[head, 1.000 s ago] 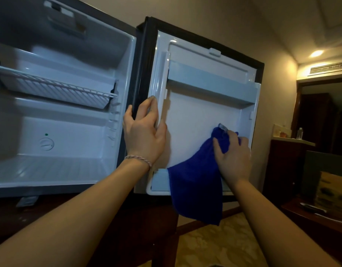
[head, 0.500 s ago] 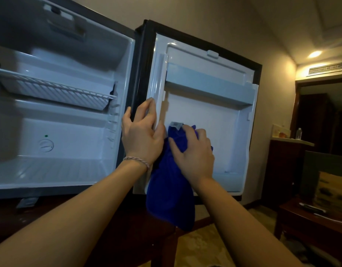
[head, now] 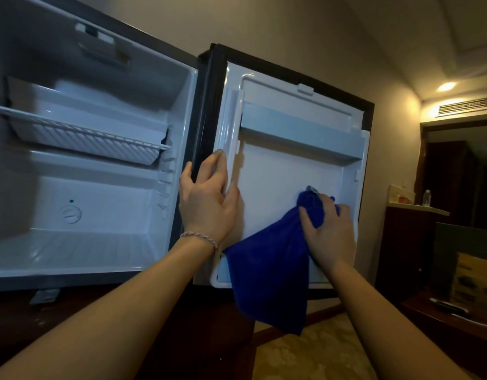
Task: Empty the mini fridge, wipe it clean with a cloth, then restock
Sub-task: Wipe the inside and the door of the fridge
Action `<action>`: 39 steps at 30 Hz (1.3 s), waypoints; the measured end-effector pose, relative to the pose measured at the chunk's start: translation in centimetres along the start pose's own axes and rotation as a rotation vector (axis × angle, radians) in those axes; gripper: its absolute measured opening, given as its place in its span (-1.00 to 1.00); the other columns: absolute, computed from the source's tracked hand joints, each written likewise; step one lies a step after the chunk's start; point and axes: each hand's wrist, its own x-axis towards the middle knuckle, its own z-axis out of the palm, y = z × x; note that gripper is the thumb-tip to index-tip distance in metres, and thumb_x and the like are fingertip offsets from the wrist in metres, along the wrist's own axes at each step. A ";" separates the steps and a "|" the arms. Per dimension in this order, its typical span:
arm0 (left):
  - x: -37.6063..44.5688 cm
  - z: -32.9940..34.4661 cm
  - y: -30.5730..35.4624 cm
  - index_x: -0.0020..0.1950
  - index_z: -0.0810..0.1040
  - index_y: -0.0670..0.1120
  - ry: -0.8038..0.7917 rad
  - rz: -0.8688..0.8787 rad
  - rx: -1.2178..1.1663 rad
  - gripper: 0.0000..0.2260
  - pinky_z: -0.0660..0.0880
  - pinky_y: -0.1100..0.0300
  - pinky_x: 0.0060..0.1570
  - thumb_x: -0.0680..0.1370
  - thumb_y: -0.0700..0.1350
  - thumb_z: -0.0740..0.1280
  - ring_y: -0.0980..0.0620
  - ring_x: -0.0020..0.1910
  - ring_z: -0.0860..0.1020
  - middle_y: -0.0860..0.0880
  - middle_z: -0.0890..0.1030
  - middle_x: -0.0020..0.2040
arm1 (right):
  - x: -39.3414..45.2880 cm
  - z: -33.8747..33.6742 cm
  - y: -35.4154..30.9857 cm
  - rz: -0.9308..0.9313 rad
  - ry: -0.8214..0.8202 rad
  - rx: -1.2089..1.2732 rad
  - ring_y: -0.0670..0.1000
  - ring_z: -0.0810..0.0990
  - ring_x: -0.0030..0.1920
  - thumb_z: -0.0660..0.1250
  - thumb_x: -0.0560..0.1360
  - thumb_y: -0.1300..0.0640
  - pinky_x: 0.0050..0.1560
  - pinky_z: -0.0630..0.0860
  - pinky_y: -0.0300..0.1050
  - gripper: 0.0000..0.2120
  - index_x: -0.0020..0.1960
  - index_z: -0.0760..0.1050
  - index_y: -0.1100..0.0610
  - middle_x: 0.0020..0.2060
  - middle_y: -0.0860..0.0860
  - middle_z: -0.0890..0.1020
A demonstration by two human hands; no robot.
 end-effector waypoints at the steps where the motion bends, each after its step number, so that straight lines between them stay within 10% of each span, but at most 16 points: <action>1: 0.0 0.0 0.0 0.52 0.34 0.02 0.002 -0.001 -0.002 -0.49 0.40 -0.18 0.30 0.58 -0.10 0.33 -0.21 0.54 0.12 0.17 0.32 0.51 | -0.2 0.1 -0.1 0.024 0.008 0.018 0.21 0.47 0.24 0.21 0.59 -0.25 0.13 0.55 0.16 -0.47 0.48 0.29 -0.08 0.27 0.12 0.40; 15: 0.0 0.0 -0.2 0.54 0.32 0.05 0.010 0.008 0.012 -0.49 0.40 -0.17 0.27 0.58 -0.05 0.31 -0.21 0.53 0.12 0.18 0.30 0.52 | -1.7 2.6 -6.7 -0.329 -0.016 -0.097 0.15 0.40 0.20 0.22 0.57 -0.27 0.03 0.57 0.24 -0.56 0.38 0.24 -0.17 0.25 0.03 0.39; 32: 0.1 -0.4 -0.2 0.54 0.31 -0.02 0.017 0.029 -0.050 -0.48 0.15 0.13 0.30 0.59 -0.13 0.32 -0.22 0.54 0.13 0.12 0.33 0.51 | -1.1 -1.5 -0.2 -0.055 0.013 -0.131 0.22 0.41 0.30 0.28 0.59 -0.17 0.15 0.49 0.13 -0.47 0.50 0.31 -0.04 0.33 0.15 0.39; 39: 0.0 -0.2 -0.2 0.54 0.32 -0.03 0.018 0.021 -0.054 -0.48 0.24 -0.03 0.40 0.58 -0.13 0.32 -0.25 0.53 0.13 0.10 0.34 0.51 | -2.3 0.0 -2.8 -0.067 -0.069 -0.022 0.19 0.44 0.28 0.28 0.58 -0.22 0.25 0.49 0.19 -0.44 0.51 0.26 -0.10 0.34 0.09 0.37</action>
